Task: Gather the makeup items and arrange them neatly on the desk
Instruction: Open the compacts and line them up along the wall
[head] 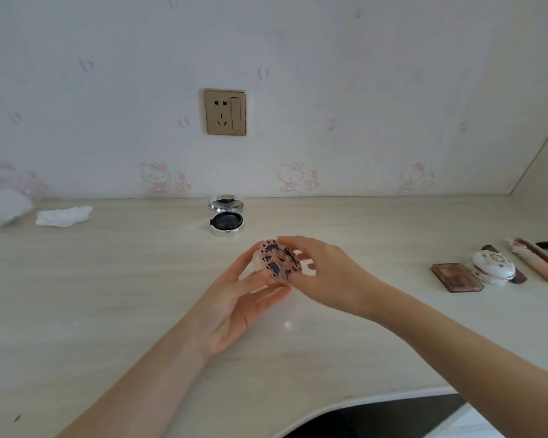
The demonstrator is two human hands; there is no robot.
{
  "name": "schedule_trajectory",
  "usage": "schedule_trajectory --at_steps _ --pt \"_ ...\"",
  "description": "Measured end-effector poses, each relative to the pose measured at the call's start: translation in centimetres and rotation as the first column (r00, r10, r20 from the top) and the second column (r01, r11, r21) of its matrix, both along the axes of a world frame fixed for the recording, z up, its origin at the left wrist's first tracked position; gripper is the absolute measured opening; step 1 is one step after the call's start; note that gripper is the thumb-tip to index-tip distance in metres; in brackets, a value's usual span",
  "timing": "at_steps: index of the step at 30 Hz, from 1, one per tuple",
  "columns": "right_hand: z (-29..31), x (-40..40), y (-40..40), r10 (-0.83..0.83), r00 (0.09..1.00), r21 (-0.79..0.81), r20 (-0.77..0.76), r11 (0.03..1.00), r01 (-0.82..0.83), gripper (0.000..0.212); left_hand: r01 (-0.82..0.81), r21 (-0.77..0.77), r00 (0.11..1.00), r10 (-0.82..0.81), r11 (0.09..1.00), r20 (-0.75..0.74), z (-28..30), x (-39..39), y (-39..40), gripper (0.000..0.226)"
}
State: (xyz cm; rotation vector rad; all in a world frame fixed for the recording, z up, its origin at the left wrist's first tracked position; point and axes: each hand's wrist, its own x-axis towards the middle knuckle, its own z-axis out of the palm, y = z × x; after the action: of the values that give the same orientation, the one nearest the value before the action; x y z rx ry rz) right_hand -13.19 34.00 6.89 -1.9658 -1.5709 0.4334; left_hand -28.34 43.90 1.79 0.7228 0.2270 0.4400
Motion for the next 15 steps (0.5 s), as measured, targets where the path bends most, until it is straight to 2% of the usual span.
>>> schedule_trajectory --at_steps 4,7,10,15 --pt "-0.4 -0.8 -0.2 0.136 0.976 -0.003 0.171 0.990 -0.138 0.075 0.020 0.055 1.000 -0.020 0.998 -0.013 -0.2 -0.2 -0.1 0.056" --pt "-0.3 -1.0 0.1 0.114 0.978 0.045 0.174 0.991 -0.124 0.074 0.045 0.077 0.999 -0.046 0.996 0.006 -0.2 -0.2 -0.1 0.050" --pt "-0.2 -1.1 0.2 0.104 0.980 0.084 0.172 0.989 -0.120 0.072 0.018 0.006 1.000 -0.018 1.000 0.004 -0.5 0.0 0.0 0.042" --pt "0.1 -1.6 0.1 0.094 0.978 0.118 0.186 0.986 -0.117 0.075 0.022 0.002 0.999 -0.022 1.000 0.039 -0.9 -0.1 0.4 0.045"
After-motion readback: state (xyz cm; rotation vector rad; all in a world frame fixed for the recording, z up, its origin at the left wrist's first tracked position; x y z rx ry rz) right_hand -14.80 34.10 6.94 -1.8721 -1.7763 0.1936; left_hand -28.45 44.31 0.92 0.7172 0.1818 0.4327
